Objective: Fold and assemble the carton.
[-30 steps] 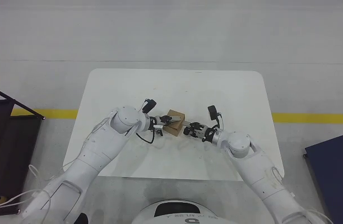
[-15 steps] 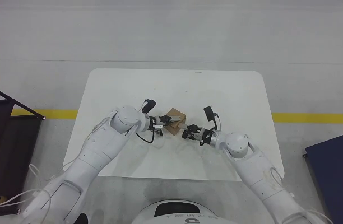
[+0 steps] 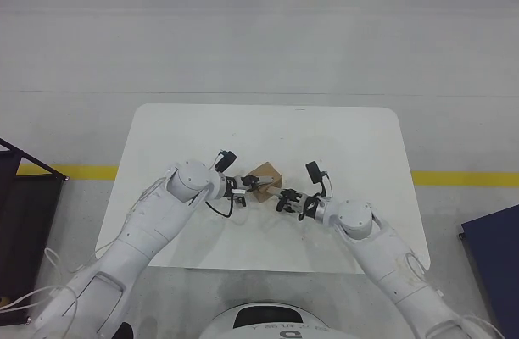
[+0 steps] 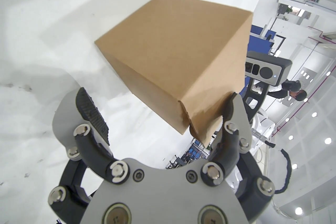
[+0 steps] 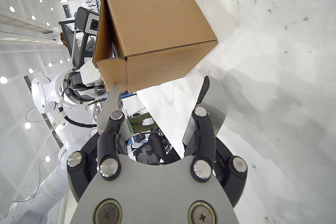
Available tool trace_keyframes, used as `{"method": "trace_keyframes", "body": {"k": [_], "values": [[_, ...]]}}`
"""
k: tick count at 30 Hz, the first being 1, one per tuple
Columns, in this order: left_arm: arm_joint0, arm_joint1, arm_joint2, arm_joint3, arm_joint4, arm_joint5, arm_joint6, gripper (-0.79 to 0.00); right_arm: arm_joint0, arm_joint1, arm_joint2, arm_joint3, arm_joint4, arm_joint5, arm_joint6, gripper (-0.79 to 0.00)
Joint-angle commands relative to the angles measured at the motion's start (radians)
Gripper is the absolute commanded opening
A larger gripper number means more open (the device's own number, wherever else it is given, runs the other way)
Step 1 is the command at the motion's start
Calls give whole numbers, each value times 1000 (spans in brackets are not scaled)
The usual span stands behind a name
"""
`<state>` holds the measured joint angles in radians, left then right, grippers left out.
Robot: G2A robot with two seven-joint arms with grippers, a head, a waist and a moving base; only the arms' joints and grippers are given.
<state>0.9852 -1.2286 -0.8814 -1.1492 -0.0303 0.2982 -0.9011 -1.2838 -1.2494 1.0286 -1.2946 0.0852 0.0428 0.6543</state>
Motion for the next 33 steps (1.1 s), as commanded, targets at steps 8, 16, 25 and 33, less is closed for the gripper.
{"method": "trace_keyframes", "body": {"k": [8,16,25,33], "values": [[1,1,-5,7,-3,-7,-7,0,13,-4,2,22,18,15,-27,-283],[-1,0,-5,11,-5,-9,-11,0,16,-5,1,25,20,18,-32,-280],[-4,-1,-4,15,-6,-6,-16,0,9,2,-15,-8,-44,-14,22,-212],[-7,-2,-2,15,-8,-4,-18,0,16,0,-7,9,-13,3,-2,-296]]}}
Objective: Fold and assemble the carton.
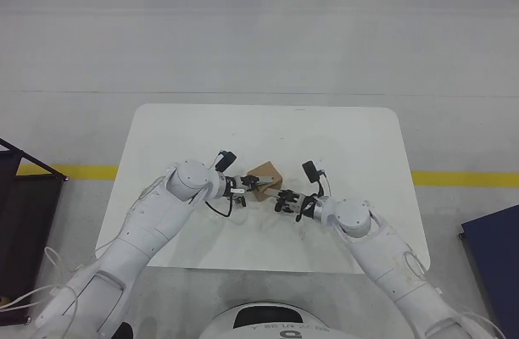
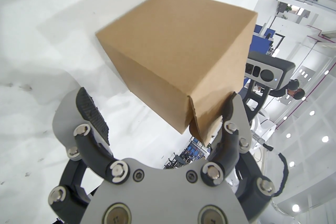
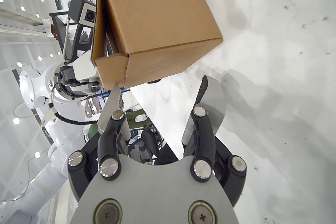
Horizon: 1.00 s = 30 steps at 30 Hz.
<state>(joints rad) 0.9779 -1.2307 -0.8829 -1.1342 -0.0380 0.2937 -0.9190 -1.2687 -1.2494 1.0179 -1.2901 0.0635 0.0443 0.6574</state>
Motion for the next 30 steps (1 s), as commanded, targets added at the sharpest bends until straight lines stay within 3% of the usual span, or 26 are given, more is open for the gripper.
{"method": "trace_keyframes", "body": {"k": [1,4,8,19,24,30], "values": [[0,0,0,0,1,0,-1,0,2,-1,8,10,20,5,-11,-314],[0,0,0,-1,4,5,0,0,7,-2,19,26,46,10,-16,-394],[-1,0,2,-2,5,6,-4,0,12,-1,27,41,58,7,-17,-400],[-2,-1,2,7,1,8,-3,0,7,3,52,41,80,-17,-14,-394],[-5,-2,4,15,-2,9,-8,0,-1,10,49,25,56,-55,52,-329],[-9,-5,7,20,-5,6,-10,0,-3,14,36,8,12,-51,79,-323]]}}
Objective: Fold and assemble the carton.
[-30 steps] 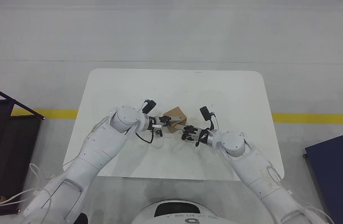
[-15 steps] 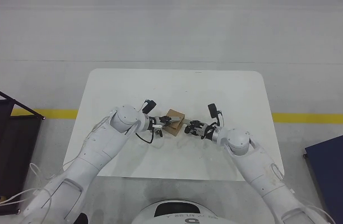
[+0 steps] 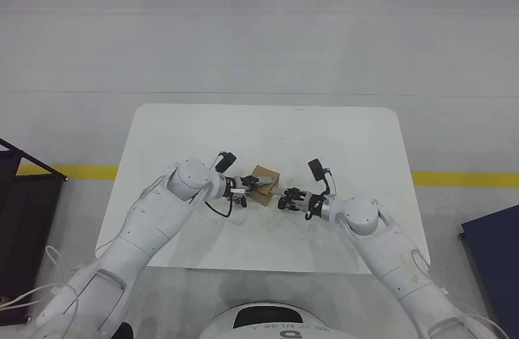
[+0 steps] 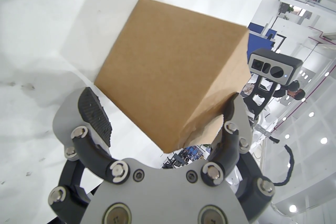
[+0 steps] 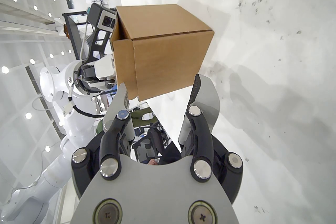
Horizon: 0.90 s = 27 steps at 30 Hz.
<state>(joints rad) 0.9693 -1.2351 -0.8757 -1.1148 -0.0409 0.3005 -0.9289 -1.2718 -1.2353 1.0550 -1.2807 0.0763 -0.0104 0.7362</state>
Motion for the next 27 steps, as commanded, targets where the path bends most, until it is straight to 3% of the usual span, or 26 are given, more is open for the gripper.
{"method": "trace_keyframes", "body": {"k": [1,15,23,27], "values": [[-1,-1,0,2,-2,-2,0,0,1,0,-3,-2,-1,4,1,-320],[-2,-2,1,17,-7,-3,-1,0,43,-14,-45,36,13,29,-12,-314],[-4,-2,-2,20,-8,-12,-6,0,1,6,28,-4,62,-19,22,-256],[-3,-2,-2,23,-9,-12,-8,0,-22,16,78,-16,109,-36,32,-265]]}}
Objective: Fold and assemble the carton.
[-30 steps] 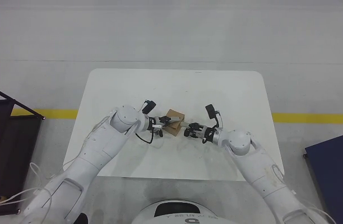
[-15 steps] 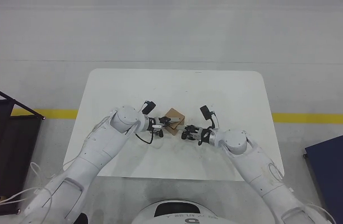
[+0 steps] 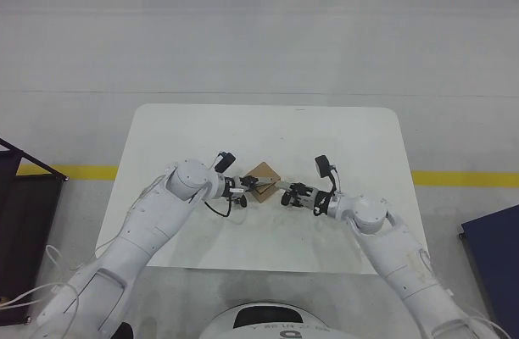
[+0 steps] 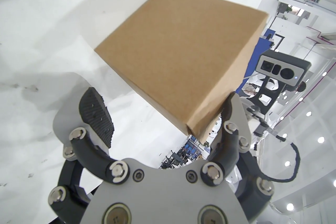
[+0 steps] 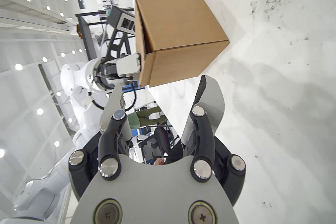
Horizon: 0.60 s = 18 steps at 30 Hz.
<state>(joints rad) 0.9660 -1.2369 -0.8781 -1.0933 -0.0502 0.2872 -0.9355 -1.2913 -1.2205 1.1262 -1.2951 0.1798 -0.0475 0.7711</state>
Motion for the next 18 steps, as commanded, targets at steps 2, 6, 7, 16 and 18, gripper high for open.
{"method": "trace_keyframes", "body": {"k": [2,6,7,16,18], "values": [[-1,-1,3,7,2,7,-4,0,-8,3,16,-6,14,4,-4,-274],[-12,-4,19,26,25,43,2,0,-12,5,20,-10,15,10,-7,-283],[-15,-6,23,30,26,47,5,0,-12,6,20,-12,15,11,-7,-280],[-17,-6,3,-5,-23,5,-29,0,-22,11,35,-19,23,-2,-7,-289],[-8,-1,-15,-32,-43,-5,-45,0,-25,13,38,-25,23,-4,-6,-289]]}}
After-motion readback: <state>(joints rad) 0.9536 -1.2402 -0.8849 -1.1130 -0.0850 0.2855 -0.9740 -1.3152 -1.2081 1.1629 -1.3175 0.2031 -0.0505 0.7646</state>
